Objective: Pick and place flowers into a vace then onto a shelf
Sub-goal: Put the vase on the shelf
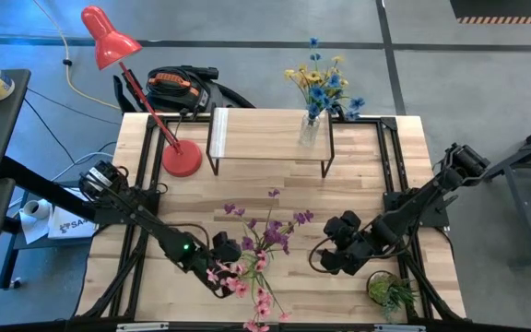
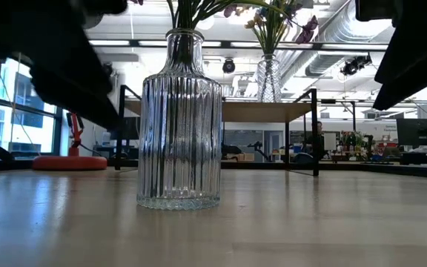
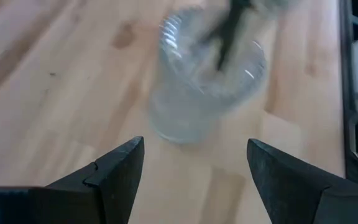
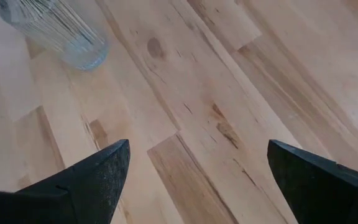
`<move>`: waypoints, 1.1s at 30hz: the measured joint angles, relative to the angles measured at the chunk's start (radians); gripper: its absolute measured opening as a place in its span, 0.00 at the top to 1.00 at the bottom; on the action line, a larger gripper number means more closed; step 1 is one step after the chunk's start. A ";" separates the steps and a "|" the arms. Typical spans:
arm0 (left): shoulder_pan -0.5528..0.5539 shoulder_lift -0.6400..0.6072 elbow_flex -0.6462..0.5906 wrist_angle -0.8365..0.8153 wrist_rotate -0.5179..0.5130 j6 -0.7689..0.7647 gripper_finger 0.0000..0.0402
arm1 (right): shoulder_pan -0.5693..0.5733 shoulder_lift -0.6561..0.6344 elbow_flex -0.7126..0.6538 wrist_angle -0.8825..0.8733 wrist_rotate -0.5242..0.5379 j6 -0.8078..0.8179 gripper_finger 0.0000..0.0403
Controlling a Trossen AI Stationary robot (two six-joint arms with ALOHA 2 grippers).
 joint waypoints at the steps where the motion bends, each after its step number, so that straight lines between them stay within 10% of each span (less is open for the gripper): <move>1: -0.006 0.000 0.000 0.001 0.006 0.003 0.19 | 0.000 0.000 0.000 -0.004 0.003 -0.002 0.08; 8: -0.007 0.000 0.000 -0.001 -0.001 0.130 0.02 | -0.001 0.000 0.000 -0.016 0.033 -0.003 0.08; 33: -0.008 0.182 0.001 0.310 -0.301 0.167 0.01 | -0.002 0.006 0.000 -0.008 -0.028 0.049 0.08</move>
